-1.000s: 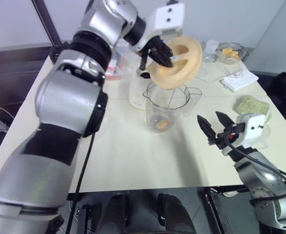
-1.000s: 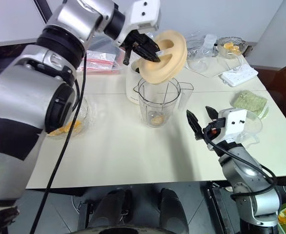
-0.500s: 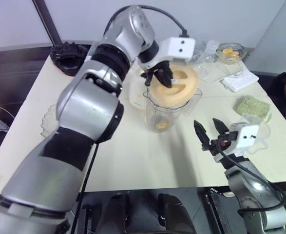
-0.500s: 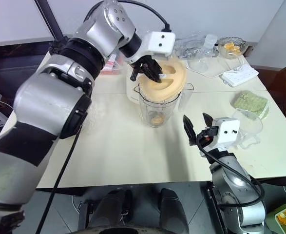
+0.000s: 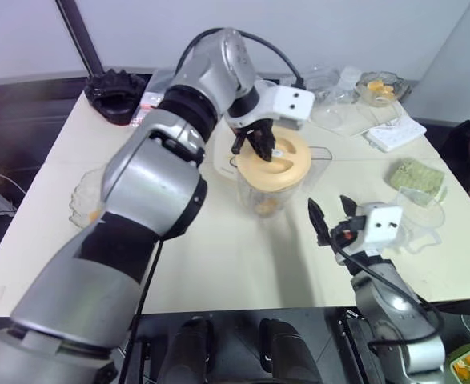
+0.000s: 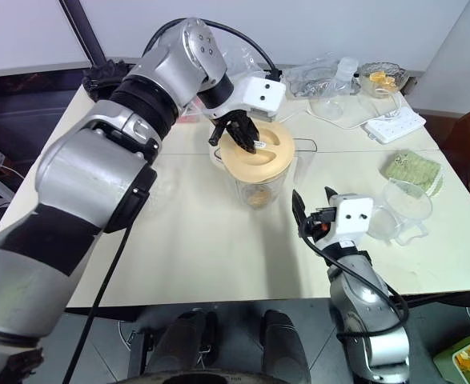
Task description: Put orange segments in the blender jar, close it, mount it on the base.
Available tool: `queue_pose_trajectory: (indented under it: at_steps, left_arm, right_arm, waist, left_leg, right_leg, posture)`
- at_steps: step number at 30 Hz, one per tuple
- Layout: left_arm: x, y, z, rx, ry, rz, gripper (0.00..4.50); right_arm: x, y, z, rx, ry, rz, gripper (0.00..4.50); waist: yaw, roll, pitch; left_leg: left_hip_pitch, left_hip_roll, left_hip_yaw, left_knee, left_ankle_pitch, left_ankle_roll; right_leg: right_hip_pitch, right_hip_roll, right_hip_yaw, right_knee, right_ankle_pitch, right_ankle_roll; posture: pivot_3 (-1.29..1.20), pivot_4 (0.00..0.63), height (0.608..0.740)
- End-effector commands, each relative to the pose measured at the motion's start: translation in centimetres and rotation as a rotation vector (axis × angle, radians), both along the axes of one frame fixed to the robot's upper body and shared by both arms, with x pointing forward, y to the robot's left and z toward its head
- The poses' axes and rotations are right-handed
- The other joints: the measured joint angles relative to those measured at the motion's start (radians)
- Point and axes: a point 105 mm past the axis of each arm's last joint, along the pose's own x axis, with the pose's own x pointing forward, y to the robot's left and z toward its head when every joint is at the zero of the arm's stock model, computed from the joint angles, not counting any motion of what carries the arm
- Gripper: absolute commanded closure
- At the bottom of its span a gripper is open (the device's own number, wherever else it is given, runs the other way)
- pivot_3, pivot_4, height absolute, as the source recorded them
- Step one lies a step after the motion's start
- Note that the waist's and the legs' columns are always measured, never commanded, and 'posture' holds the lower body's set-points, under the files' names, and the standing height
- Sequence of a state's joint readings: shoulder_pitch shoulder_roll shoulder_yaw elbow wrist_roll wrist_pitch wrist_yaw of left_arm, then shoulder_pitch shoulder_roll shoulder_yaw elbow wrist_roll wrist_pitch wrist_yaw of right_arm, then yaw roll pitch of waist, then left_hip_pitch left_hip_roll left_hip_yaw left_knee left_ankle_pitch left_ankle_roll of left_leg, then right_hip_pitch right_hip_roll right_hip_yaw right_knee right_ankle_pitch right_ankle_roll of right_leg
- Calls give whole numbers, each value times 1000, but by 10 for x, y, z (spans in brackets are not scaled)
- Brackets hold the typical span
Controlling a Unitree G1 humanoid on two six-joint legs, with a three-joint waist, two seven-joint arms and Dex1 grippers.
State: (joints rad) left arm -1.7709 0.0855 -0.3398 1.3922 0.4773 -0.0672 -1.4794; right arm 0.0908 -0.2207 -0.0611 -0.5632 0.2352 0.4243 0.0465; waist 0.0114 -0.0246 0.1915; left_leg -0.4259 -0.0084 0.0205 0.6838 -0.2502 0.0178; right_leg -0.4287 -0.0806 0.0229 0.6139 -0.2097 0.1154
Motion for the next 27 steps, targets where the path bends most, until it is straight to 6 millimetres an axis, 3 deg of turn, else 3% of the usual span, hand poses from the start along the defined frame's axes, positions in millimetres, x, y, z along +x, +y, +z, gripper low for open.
queue_pose_trajectory:
  at_steps: [1,6,9,13,21,24,27]
  left_arm:
    - [3,-3,-15,13,4,27,3891]
    - [3,-2,-19,13,14,35,3891]
    - [2,0,-21,23,32,31,3891]
    - [1,5,-25,43,54,28,3891]
    - [0,19,-34,86,109,37,3891]
    - [-1,27,-39,117,140,31,3992]
    - [-2,30,-42,110,165,31,3992]
  right_arm:
    - [15,-10,0,-82,-23,-68,880]
    - [50,-16,-4,-123,-18,-114,880]
    - [67,-10,-2,-74,-38,-83,880]
    - [81,3,3,-37,-75,-18,880]
    - [91,7,-4,1,-61,2,880]
    - [89,8,-6,10,-57,-10,1751]
    - [85,14,-4,26,-68,-4,3183]
  waist:
    - [0,0,0]
    - [-3,1,-1]
    - [-3,1,-1]
    - [-5,1,-1]
    - [-25,1,-1]
    - [-28,2,-2]
    - [-29,3,-3]
  left_leg:
    - [0,0,0,0,0,0]
    - [1,0,1,0,0,0]
    - [2,0,1,0,0,0]
    - [1,0,1,0,0,0]
    - [4,0,0,0,0,0]
    - [4,0,0,0,0,0]
    - [5,0,-1,0,0,0]
  right_leg:
    - [0,0,0,0,0,0]
    - [1,0,0,0,0,0]
    - [1,1,0,1,0,0]
    - [1,1,0,1,0,0]
    - [3,1,0,1,1,1]
    - [3,1,0,2,1,1]
    - [4,1,1,2,1,1]
  posture:
    - [0,150,740]
    - [0,150,740]
    - [0,150,740]
    - [0,150,740]
    - [0,150,740]
    - [0,150,740]
    - [0,150,740]
